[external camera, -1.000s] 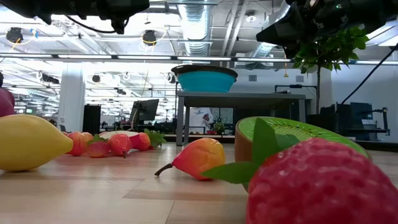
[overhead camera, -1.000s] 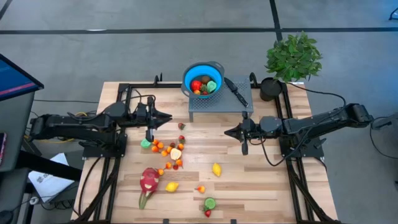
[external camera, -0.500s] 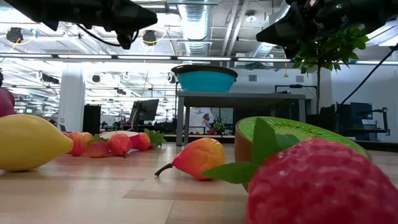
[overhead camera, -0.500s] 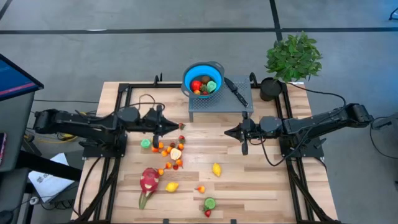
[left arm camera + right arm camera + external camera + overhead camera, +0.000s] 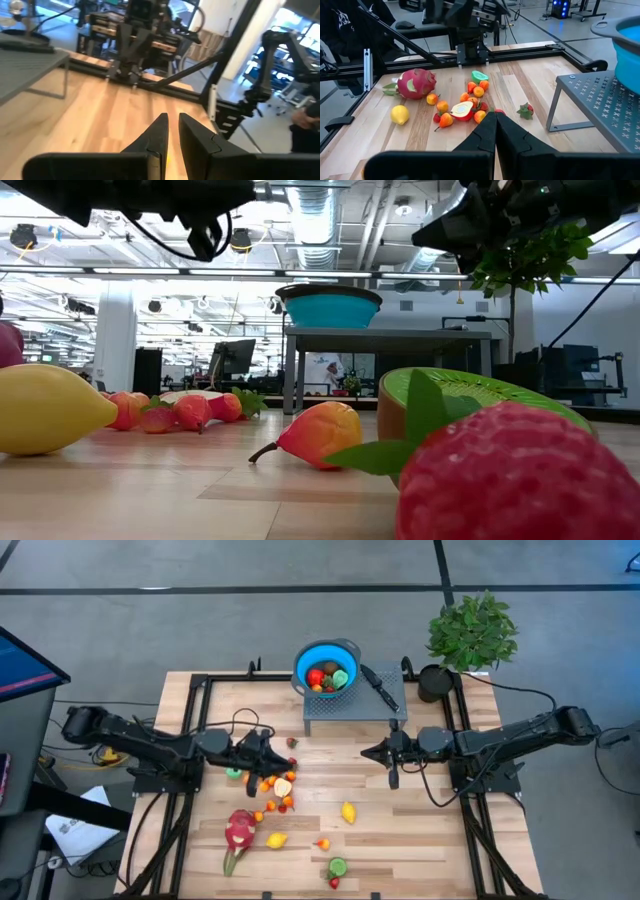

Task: Pick & Place Fruit
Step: Put the strawberry into the strainer bowl

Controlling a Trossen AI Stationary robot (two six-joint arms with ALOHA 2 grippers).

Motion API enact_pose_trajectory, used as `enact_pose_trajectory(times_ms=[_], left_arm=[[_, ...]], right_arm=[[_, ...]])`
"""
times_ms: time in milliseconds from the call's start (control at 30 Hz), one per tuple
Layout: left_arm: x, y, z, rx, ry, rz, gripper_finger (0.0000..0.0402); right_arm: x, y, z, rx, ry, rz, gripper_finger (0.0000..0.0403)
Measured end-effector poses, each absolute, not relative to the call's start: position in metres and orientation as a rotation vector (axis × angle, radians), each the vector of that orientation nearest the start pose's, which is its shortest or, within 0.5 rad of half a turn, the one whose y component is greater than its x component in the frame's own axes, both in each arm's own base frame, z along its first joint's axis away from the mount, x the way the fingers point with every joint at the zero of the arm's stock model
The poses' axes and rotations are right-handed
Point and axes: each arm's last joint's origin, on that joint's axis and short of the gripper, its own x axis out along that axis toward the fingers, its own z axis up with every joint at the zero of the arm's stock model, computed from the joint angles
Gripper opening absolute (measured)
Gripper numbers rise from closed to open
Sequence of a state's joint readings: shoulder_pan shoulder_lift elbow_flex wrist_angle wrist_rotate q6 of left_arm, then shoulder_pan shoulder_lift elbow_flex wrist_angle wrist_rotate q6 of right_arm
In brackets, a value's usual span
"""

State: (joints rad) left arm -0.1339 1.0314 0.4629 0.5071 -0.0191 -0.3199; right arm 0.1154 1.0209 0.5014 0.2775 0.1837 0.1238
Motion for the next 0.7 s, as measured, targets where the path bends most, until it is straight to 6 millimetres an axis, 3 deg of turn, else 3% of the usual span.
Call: enact_pose_trajectory(times_ms=[233,467,700], left_arm=[[0.217,-0.034,0.244,-0.312,0.058,-0.033,0.0039],[0.217,-0.022,0.243,-0.264,0.023,0.245,0.0039],[0.215,-0.030,0.243,-0.276,0.023,0.227,0.0018]], right_arm=[[0.217,0.020,0.236,0.087,0.235,-0.083,0.0000],[0.217,0.020,0.236,0.087,0.237,-0.083,0.0000],[0.217,0.020,0.236,0.086,0.238,-0.082,0.0000]])
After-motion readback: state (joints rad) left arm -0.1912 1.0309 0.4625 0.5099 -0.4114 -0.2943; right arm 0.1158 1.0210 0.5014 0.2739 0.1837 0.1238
